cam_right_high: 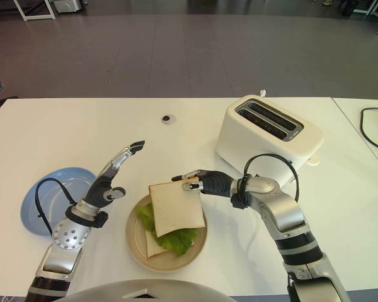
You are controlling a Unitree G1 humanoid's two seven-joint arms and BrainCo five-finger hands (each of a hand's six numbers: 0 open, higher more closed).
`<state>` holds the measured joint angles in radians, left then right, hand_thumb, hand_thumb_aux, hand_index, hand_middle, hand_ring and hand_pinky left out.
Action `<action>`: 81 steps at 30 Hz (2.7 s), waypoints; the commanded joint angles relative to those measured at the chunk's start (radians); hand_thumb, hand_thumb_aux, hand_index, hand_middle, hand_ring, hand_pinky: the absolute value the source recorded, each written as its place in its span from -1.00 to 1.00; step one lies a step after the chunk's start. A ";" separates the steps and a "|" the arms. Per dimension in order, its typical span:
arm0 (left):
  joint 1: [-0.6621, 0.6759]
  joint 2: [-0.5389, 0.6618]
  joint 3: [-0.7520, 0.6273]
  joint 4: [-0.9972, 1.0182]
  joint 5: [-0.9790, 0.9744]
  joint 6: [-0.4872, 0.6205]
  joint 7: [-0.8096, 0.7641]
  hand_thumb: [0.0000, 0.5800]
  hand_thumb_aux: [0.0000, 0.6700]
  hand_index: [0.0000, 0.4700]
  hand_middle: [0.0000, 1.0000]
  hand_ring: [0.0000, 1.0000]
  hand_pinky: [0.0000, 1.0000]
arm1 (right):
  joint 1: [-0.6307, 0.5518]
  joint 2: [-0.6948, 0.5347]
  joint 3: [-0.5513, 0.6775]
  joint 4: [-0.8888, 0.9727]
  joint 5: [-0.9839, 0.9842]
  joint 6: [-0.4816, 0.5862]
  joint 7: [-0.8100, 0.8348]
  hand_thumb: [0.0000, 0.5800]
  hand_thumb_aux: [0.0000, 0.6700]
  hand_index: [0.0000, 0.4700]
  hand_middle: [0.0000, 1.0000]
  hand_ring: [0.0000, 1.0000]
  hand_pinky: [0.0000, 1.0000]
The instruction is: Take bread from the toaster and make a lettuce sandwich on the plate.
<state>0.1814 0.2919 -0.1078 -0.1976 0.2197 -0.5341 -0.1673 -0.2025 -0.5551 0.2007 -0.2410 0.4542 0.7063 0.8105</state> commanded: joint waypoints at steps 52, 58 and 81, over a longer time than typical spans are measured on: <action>0.211 0.266 -0.172 -0.328 0.701 -0.085 -0.171 -1.00 -1.00 -1.00 -1.00 -1.00 -1.00 | 0.082 0.025 0.236 0.060 -0.488 -0.472 -0.109 1.00 0.97 0.97 -1.00 -1.00 -1.00; 0.192 0.282 -0.219 -0.218 0.775 -0.079 -0.124 -1.00 -1.00 -1.00 -1.00 -1.00 -1.00 | 0.079 0.045 0.240 0.080 -0.505 -0.488 -0.106 1.00 0.91 0.91 -1.00 -1.00 -1.00; 0.096 0.307 -0.218 -0.143 0.717 -0.018 -0.011 -1.00 -1.00 -1.00 -1.00 -1.00 -1.00 | 0.100 0.005 -0.091 0.011 -0.363 -0.895 -0.088 -1.00 -1.00 -1.00 -1.00 -1.00 -1.00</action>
<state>0.2854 0.6029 -0.3394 -0.3510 0.9596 -0.5715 -0.1663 -0.1266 -0.4975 0.1549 -0.2075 0.0670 -0.1534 0.6932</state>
